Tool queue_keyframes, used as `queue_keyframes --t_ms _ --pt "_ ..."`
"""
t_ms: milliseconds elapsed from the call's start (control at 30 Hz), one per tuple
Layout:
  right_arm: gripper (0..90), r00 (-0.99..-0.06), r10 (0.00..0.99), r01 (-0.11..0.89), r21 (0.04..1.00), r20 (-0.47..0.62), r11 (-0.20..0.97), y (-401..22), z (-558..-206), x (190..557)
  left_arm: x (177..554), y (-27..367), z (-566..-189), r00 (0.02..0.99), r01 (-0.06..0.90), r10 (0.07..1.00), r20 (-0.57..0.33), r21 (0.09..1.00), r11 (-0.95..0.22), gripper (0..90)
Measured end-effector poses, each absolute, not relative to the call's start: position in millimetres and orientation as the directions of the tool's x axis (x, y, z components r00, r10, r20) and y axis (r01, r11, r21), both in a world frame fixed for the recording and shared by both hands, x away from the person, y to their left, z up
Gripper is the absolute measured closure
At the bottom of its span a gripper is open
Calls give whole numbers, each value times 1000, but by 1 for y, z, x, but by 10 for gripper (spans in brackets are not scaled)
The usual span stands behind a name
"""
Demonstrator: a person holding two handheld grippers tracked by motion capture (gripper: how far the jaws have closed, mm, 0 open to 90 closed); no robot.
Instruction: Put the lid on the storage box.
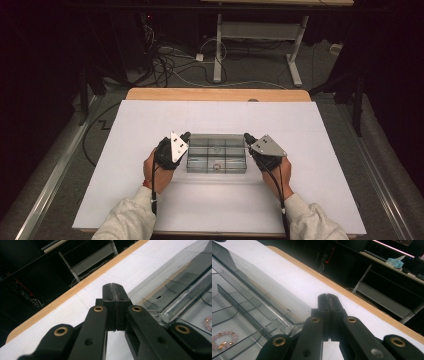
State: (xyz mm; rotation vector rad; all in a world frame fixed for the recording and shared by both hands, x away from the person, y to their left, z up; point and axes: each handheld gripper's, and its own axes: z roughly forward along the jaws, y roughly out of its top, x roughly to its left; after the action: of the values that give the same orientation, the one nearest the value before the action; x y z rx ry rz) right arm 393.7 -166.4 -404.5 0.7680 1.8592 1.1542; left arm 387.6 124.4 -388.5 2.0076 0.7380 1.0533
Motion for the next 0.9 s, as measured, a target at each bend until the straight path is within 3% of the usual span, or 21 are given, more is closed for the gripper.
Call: queue_keyframes --t_ms 500,900 --pt "900 -493 816 83 917 -303 390 -167 -409 393 385 126 -394 498 162 778 382 841 -516 873" --pt "900 -490 817 88 915 -305 394 -166 -412 391 383 125 -397 491 159 778 393 837 -523 873"
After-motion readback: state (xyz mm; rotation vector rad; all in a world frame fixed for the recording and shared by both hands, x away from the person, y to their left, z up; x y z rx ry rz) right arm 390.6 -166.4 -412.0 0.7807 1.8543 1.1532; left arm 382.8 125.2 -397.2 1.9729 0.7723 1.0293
